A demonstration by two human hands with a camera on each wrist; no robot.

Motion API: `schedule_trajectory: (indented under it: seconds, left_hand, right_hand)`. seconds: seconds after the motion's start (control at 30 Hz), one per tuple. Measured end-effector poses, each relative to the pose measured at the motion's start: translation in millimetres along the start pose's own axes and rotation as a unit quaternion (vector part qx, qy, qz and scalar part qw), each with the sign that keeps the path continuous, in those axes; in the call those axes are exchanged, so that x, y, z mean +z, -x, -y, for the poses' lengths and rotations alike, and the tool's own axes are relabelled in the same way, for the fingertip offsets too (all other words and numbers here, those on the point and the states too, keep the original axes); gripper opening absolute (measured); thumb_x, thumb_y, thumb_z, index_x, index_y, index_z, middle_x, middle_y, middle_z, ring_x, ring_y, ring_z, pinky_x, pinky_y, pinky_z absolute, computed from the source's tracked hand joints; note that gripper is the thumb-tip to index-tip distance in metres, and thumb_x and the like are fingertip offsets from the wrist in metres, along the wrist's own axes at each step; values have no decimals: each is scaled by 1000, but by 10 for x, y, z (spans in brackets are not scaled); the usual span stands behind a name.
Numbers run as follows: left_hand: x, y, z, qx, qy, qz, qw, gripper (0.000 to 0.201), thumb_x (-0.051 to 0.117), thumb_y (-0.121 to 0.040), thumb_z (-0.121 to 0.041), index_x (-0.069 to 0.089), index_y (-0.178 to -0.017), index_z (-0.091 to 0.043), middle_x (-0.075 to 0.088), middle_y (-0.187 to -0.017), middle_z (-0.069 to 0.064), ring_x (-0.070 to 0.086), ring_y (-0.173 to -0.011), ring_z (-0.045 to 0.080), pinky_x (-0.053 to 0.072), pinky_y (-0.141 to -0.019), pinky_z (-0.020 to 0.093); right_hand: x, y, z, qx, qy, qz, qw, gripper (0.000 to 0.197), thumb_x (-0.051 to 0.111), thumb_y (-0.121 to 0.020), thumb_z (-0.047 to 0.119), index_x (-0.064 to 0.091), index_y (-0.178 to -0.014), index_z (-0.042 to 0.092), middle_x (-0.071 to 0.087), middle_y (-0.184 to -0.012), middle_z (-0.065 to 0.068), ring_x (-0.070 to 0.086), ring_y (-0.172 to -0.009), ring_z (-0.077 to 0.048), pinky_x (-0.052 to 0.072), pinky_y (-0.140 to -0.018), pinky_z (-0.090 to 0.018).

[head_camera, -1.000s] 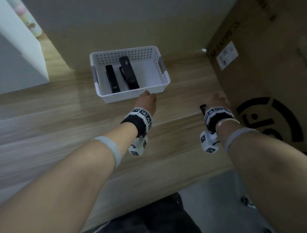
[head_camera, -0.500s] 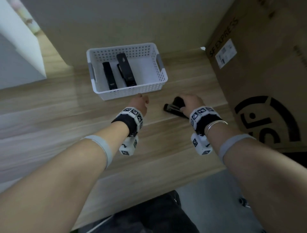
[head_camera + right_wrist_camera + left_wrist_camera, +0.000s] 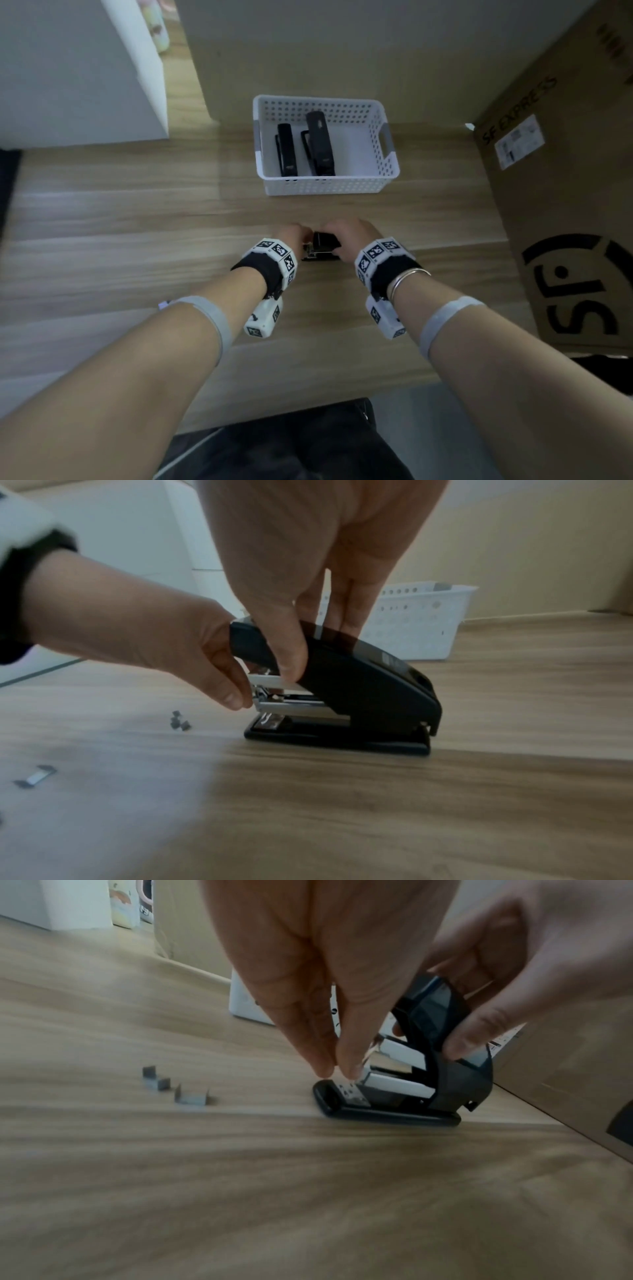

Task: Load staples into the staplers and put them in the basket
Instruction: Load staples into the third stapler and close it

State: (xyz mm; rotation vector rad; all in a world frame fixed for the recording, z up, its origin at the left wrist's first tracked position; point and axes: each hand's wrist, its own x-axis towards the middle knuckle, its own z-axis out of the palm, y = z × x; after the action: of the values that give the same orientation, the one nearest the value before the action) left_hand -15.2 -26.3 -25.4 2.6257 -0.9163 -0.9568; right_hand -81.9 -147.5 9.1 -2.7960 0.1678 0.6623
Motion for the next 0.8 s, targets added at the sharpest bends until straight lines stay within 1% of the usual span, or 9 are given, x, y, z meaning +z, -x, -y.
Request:
schedule_trajectory:
  seconds: [0.1,0.17,0.2,0.27,0.37,0.5,0.67,0.73,0.8]
  left_hand:
    - [54,13,22,14,1,1,1000,30,57,-86,-11,59,-114,-4,62,-120,20,58,-112,34,46,-93,38]
    - [59,0,29,24,14,-2,1000,30,59,-85,-11,58,-114,-4,63,-119,20,58,-112,34,46,-92,37]
    - [59,-10,30,27,18,-1,999,31,60,-85,-12,58,-115,-4,63,-120,19,58,-112,33,46,-93,36]
    - [58,-28,31,32,21,-2,999,31,60,-86,-12,58,-115,-4,62,-120,19,58,-112,33,45,-93,36]
    - [62,-49,26,43,17,-13,999,29,60,-86,-14,58,-112,-3,62,-118,19,57,-111,33,45,-92,36]
    - [84,-77,41,47,8,-23,999,28,60,-86,-16,58,-110,-4,60,-117,18,56,-110,32,44,-89,34]
    - [77,-99,46,49,-1,-15,999,25,58,-87,-17,59,-109,-5,61,-116,16,57,-108,31,44,-88,33]
    - [72,-102,51,51,0,-12,999,25,58,-87,-18,58,-108,-5,61,-115,16,57,-107,31,44,-87,33]
    - [72,-103,56,52,1,-10,999,25,57,-87,-17,58,-109,-4,61,-115,17,57,-107,31,44,-87,33]
  right_hand:
    - [2,6,-91,25,-53,25,998,47,70,-84,20,58,-130,25,65,-125,-2,59,-114,-23,47,-98,-35]
    - [-22,27,-237,87,-137,18,987,38,65,-89,29,63,-125,20,65,-126,-4,59,-116,-22,44,-102,-31]
    - [-23,38,-333,118,-163,0,980,34,60,-92,29,65,-124,17,64,-128,-4,58,-118,-22,42,-103,-29]
    - [1,55,-538,178,-169,-13,969,30,53,-97,22,66,-122,13,63,-130,-7,57,-122,-23,39,-102,-25]
    - [63,62,-701,243,-164,19,956,29,56,-94,9,67,-121,12,64,-127,-8,59,-119,-24,41,-97,-21]
    - [100,11,-719,262,-192,8,946,27,69,-86,11,71,-113,11,69,-117,-9,63,-109,-24,44,-92,-23]
    - [71,-68,-716,283,-212,3,935,24,74,-81,7,74,-105,9,70,-112,-9,65,-105,-25,47,-93,-24]
    - [52,-95,-733,289,-220,8,932,24,74,-79,4,74,-103,7,71,-110,-9,65,-103,-24,46,-84,-18]
    - [21,-107,-749,296,-242,17,924,23,74,-78,0,74,-102,3,70,-105,-11,64,-92,-23,44,-69,-11]
